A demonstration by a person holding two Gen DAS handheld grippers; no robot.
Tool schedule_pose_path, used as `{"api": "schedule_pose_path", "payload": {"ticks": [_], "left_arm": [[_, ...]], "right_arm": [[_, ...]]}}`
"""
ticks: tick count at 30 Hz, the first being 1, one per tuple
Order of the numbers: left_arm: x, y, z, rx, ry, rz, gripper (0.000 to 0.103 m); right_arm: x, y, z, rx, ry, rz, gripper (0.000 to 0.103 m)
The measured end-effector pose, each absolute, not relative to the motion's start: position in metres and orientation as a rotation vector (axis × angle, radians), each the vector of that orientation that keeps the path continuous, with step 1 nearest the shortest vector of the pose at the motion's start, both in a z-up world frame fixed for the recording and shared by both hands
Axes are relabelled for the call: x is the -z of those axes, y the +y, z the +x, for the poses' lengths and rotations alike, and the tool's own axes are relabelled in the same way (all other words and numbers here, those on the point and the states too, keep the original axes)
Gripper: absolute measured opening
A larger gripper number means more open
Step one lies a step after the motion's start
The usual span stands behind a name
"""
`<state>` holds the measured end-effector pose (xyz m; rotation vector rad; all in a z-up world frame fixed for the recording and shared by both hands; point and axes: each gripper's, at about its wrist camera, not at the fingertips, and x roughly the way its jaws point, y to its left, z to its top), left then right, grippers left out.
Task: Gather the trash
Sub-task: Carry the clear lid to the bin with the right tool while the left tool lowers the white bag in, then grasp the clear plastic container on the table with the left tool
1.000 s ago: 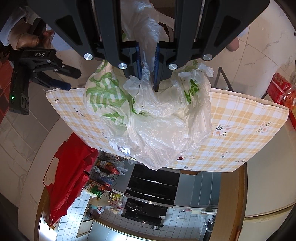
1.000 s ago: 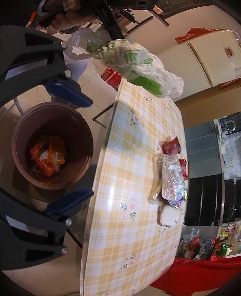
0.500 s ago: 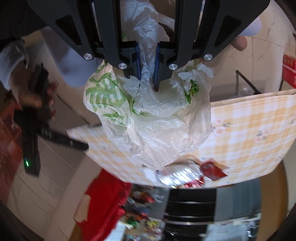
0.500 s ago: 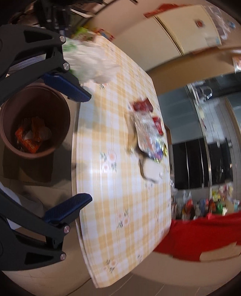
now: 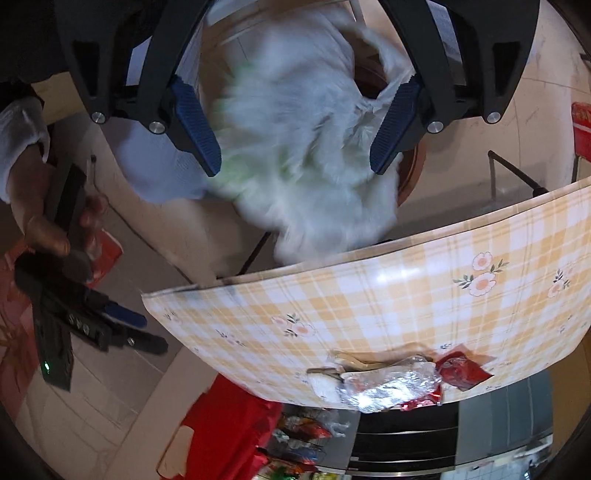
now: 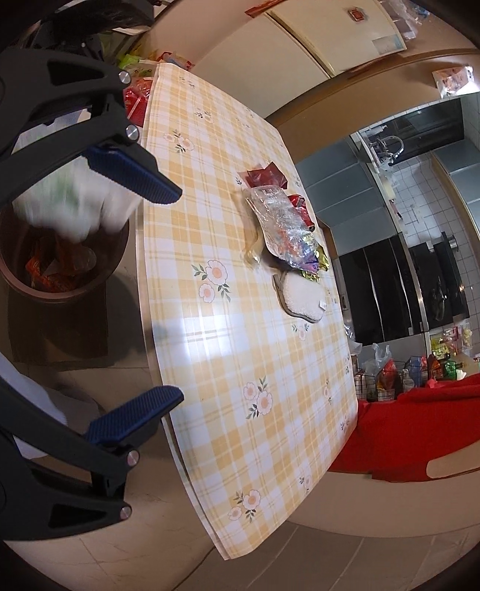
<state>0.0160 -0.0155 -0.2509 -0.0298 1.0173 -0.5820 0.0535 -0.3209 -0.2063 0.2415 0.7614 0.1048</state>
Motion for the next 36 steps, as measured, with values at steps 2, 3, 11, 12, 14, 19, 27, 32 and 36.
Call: {"api": "schedule_pose_path", "payload": {"ticks": [2, 3, 11, 12, 14, 19, 27, 32, 36], "left_arm": [[0.25, -0.011, 0.018, 0.549, 1.007, -0.034, 0.084], [0.249, -0.009, 0.017, 0.531, 1.002, -0.037, 0.086], [0.249, 0.024, 0.03, 0.405, 0.968, -0.093, 0.092], [0.249, 0.027, 0.033, 0.393, 0.969, -0.091, 0.092], [0.251, 0.033, 0.039, 0.367, 0.968, -0.087, 0.092], [0.25, 0.041, 0.06, 0.335, 0.957, -0.059, 0.092], [0.24, 0.028, 0.132, 0.361, 0.927, -0.024, 0.092], [0.243, 0.015, 0.203, 0.389, 0.953, -0.167, 0.084], [0.257, 0.018, 0.272, 0.34, 0.998, -0.395, 0.081]], "right_arm": [[0.208, -0.318, 0.055, -0.106, 0.768, 0.233, 0.097], [0.208, -0.316, 0.056, -0.106, 0.769, 0.233, 0.097], [0.217, -0.309, 0.062, -0.109, 0.802, 0.219, 0.097], [0.219, -0.309, 0.063, -0.108, 0.807, 0.219, 0.097], [0.223, -0.308, 0.065, -0.105, 0.817, 0.218, 0.097], [0.23, -0.309, 0.073, -0.088, 0.838, 0.213, 0.097], [0.247, -0.302, 0.112, -0.094, 0.884, 0.173, 0.097], [0.257, -0.298, 0.152, -0.109, 0.903, 0.145, 0.097], [0.263, -0.294, 0.187, -0.131, 0.912, 0.13, 0.097]]}}
